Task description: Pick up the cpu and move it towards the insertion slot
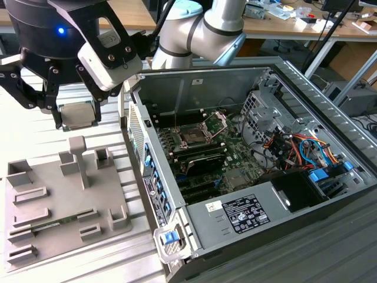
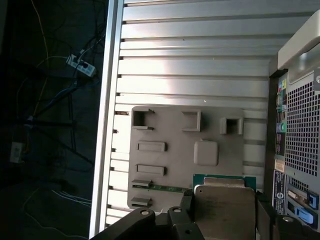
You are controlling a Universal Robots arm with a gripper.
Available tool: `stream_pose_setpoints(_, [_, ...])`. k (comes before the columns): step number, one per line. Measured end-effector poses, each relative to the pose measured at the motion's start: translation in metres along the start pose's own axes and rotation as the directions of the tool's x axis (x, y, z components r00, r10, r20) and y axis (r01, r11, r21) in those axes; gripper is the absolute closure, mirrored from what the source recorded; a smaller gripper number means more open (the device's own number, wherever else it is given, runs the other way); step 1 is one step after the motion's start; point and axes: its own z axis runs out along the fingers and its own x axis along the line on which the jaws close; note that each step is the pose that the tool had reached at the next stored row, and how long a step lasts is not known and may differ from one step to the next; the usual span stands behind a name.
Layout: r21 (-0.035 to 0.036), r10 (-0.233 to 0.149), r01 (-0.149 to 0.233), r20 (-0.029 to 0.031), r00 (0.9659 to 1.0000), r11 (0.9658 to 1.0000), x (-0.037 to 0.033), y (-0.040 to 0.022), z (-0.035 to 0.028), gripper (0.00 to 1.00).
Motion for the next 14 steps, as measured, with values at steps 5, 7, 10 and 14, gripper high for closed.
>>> stream_pose_setpoints(5, [0.0,0.0,0.0,-0.0001,1.0,1.0,-0.0053,-0.0005,-0.0001,0.45])
stream_pose_setpoints(7, [0.0,0.0,0.0,0.0,1.0,1.0,-0.0078,-0.0007,0.0,0.45])
stream_pose_setpoints(10, [0.0,0.0,0.0,0.0,1.0,1.0,-0.0108,-0.0009,0.0,0.45])
stream_pose_setpoints(14, [0.0,0.0,0.0,0.0,1.0,1.0,-0.0143,-0.0012,0.0,0.45])
